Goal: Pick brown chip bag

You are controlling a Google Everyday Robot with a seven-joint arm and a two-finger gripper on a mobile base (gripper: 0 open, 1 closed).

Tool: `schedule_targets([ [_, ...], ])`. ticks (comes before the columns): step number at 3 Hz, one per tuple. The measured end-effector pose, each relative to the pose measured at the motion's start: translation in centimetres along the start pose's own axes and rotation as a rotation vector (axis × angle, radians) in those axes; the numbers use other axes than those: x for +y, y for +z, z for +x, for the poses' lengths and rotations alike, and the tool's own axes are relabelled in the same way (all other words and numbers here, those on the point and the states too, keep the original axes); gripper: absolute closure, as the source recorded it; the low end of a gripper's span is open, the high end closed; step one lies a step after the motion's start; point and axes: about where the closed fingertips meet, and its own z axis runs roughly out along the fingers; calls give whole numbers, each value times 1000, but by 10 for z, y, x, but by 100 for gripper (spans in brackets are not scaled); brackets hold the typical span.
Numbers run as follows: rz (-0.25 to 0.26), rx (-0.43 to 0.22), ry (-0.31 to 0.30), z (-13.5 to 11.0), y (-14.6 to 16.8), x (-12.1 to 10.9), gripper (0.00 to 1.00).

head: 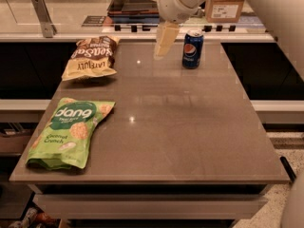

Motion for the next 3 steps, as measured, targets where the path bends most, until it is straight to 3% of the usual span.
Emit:
schedule_targets([
  [1, -12, -65, 2, -11, 35, -4, 0],
  [3, 14, -68, 17, -45, 90, 0, 0],
])
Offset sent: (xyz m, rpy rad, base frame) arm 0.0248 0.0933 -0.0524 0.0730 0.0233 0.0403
